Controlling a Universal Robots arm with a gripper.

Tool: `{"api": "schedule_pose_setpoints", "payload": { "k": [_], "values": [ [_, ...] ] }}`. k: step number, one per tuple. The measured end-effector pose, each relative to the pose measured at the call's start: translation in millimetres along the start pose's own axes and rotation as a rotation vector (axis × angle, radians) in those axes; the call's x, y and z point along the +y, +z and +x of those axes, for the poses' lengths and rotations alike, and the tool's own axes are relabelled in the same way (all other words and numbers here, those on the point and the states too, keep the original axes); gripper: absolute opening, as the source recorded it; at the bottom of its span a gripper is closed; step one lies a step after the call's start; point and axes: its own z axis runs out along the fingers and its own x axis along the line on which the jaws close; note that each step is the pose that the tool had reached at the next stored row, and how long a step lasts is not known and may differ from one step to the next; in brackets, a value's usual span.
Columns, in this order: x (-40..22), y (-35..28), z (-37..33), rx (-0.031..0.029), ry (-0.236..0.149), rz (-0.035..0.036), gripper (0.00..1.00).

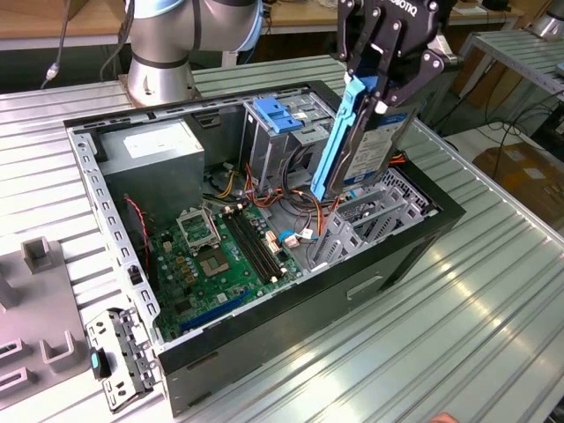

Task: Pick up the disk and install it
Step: 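Insert the disk into the insertion slot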

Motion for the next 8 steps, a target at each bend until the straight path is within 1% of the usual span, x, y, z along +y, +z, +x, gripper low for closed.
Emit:
{"api": "schedule_pose_setpoints", "payload": {
  "k": [2, 3, 4, 6, 8],
  "values": [
    [-5.8, 1.7, 4.3, 0.0004, 0.0, 0.0, 0.37],
    [-11.0, 2.8, 6.7, 0.0006, 0.0, 0.0, 0.37],
    [-15.2, 3.7, 7.7, 0.0007, 0.0, 0.0, 0.37],
    [-21.5, 5.5, 9.2, 0.0006, 0.0, 0.0, 0.37],
    [-22.6, 6.9, 11.3, 0.0008, 0.0, 0.0, 0.37]
  ]
}}
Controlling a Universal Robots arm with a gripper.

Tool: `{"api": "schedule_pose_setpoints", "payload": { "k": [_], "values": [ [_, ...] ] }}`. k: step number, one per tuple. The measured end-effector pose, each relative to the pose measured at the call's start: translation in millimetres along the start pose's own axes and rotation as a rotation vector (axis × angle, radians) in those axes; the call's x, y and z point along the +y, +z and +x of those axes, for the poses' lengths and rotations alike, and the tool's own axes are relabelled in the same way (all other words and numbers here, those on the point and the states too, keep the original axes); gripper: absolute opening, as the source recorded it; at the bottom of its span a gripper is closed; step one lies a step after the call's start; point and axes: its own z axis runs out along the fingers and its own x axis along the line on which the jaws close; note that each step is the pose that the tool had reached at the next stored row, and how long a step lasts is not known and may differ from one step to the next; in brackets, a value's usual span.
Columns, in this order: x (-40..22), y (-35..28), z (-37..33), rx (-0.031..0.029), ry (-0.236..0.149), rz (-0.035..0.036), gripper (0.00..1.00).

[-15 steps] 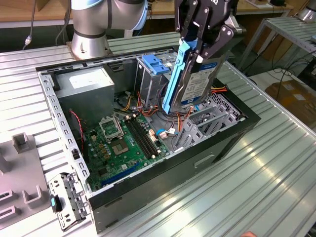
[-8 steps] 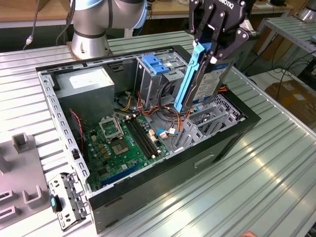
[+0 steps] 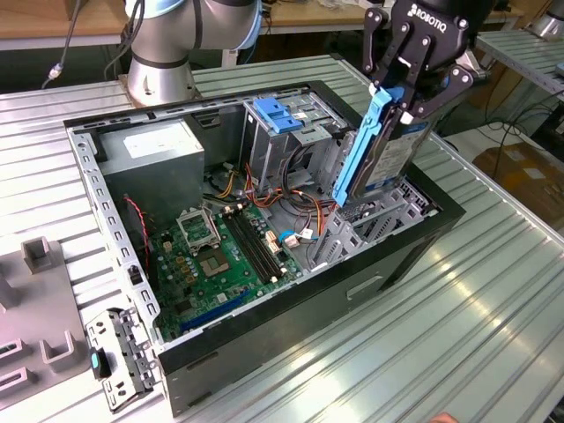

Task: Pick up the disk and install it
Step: 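Insert the disk into the insertion slot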

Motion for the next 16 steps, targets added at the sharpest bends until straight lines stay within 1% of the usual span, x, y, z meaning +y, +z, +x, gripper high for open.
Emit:
{"api": "schedule_pose_setpoints", "payload": {
  "k": [2, 4, 9, 16],
  "values": [
    [-1.4, 1.6, 1.5, -0.0002, 0.0, 0.0, 0.37],
    [-5.0, 4.1, 1.8, -0.0001, 0.0, 0.0, 0.37],
    [-10.0, 9.6, 2.5, 0.0, 0.0, 0.0, 0.37],
    [-11.6, 11.9, 2.5, 0.0001, 0.0, 0.0, 0.37]
  ]
}}
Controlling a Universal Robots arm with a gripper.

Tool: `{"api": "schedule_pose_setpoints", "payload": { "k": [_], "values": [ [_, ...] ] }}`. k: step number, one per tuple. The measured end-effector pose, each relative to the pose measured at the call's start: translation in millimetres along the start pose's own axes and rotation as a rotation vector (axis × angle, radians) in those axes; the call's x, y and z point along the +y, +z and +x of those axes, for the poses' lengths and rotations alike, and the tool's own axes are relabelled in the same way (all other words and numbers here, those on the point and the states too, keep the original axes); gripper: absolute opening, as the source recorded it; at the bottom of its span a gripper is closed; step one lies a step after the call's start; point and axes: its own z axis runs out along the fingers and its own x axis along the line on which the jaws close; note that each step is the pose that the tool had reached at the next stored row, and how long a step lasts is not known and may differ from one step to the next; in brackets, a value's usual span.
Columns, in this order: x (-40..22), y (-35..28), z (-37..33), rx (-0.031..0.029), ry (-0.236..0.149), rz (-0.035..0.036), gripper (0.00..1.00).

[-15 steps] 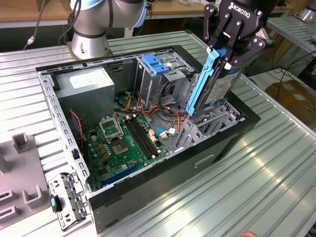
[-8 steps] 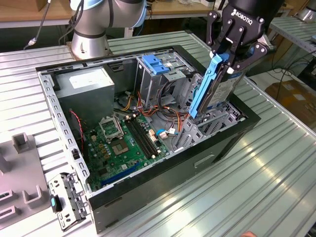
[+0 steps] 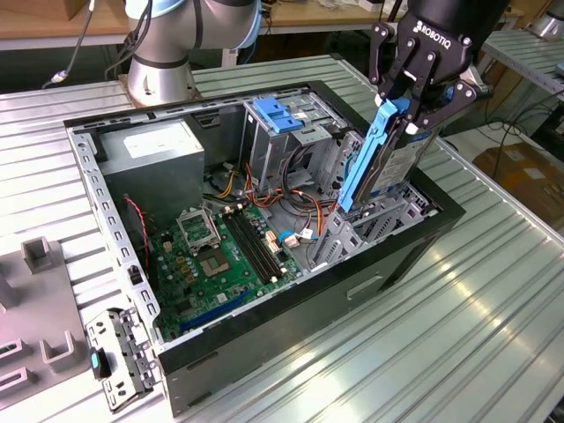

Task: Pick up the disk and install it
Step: 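Insert the disk into the insertion slot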

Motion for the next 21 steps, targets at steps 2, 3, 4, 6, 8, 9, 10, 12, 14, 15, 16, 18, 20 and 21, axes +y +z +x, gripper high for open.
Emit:
{"api": "schedule_pose_setpoints", "payload": {
  "k": [2, 3, 4, 6, 8, 9, 10, 12, 14, 15, 16, 18, 20, 21],
  "values": [
    [0.0, 0.1, 0.0, 0.0, 0.0, 0.0, 0.37],
    [-0.1, 0.1, 0.0, 0.0001, 0.0, 0.0, 0.37],
    [-0.1, 0.1, 0.0, 0.0, 0.0, 0.0, 0.37],
    [-0.1, 1.0, -0.1, -0.0003, 0.0, 0.0, 0.37],
    [0.0, 2.5, -0.1, 0.0, 0.0, 0.0, 0.37],
    [0.0, 3.2, -0.1, 0.0, 0.0, 0.0, 0.37],
    [0.0, 4.8, -0.1, 0.0, 0.0, 0.0, 0.37],
    [0.0, 7.0, -0.2, 0.0, 0.0, 0.0, 0.37],
    [0.0, 7.9, -0.2, 0.0, 0.0, 0.0, 0.37],
    [0.1, 8.7, -0.2, 0.0, 0.0, 0.0, 0.37],
    [0.1, 9.6, -0.2, 0.0, 0.0, 0.0, 0.37],
    [0.1, 10.7, -0.2, 0.0, 0.0, 0.0, 0.37],
    [0.1, 12.0, -0.2, 0.0, 0.0, 0.0, 0.37],
    [0.1, 12.4, -0.2, 0.0002, 0.0, 0.0, 0.37]
  ]
}}
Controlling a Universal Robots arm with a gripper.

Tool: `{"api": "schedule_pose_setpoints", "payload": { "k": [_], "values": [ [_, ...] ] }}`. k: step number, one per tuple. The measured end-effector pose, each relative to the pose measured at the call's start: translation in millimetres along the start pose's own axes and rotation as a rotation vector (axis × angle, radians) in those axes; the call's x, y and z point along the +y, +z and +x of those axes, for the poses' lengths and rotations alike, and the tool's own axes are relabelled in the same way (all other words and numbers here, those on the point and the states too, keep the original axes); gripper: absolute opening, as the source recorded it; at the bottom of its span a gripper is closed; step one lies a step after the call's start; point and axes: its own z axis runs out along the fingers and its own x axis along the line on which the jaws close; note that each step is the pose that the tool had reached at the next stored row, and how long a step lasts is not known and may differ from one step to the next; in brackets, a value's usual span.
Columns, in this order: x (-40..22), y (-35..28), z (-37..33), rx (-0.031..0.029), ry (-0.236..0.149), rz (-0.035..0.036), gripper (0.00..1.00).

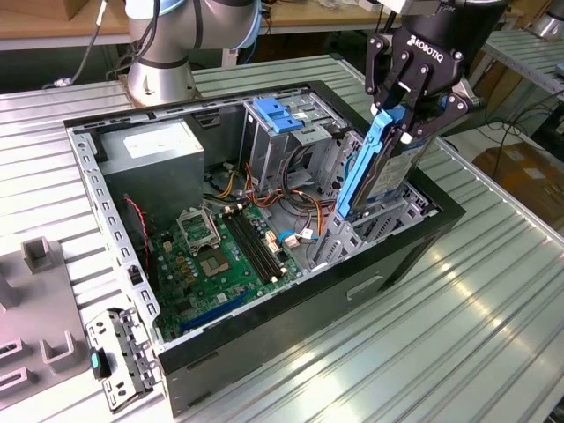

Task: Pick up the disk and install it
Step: 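Insert the disk into the insertion slot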

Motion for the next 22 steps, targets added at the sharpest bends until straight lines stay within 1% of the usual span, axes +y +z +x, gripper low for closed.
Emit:
{"api": "schedule_pose_setpoints", "payload": {
  "k": [2, 3, 5, 8, 12, 19, 21, 22],
  "values": [
    [0.0, 2.1, 0.0, 0.0006, 0.0, 0.0, 0.37],
    [0.0, 3.3, 0.0, 0.0, 0.0, 0.0001, 0.37],
    [0.0, 3.7, 0.0, 0.0002, 0.0, 0.0, 0.37],
    [0.1, 3.9, 0.0, -0.0001, 0.0, 0.0, 0.37],
    [0.0, 4.0, 2.4, -0.0003, -0.006, 0.0002, 0.37],
    [-0.1, 3.9, 2.7, -0.0002, -0.006, 0.0002, 0.37],
    [0.0, 4.7, 3.0, -0.0018, -0.006, 0.0002, 0.37],
    [0.0, 4.4, 3.0, -0.001, -0.006, 0.0002, 0.38]
  ]
}}
